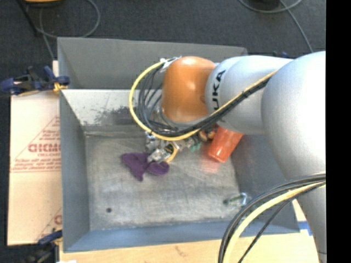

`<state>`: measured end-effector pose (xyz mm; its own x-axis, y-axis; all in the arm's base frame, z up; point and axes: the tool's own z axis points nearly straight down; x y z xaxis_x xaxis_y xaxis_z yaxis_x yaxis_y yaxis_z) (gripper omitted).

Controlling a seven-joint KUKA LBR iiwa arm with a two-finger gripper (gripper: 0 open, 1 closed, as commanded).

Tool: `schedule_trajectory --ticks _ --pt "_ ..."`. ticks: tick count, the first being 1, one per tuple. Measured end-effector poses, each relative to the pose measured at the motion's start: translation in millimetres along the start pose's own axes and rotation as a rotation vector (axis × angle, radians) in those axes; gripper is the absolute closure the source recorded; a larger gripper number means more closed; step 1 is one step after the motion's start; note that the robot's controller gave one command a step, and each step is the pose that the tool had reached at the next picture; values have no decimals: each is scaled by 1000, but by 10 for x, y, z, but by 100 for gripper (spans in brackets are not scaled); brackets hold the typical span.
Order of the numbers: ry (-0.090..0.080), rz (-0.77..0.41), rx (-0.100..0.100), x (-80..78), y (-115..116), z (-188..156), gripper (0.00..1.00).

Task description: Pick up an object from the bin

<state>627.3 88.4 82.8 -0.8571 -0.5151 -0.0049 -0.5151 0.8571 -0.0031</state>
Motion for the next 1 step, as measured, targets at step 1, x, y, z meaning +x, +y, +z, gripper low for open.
schedule_trajectory --ticks 1 --pt "0 1 0 -1 0 0 100"
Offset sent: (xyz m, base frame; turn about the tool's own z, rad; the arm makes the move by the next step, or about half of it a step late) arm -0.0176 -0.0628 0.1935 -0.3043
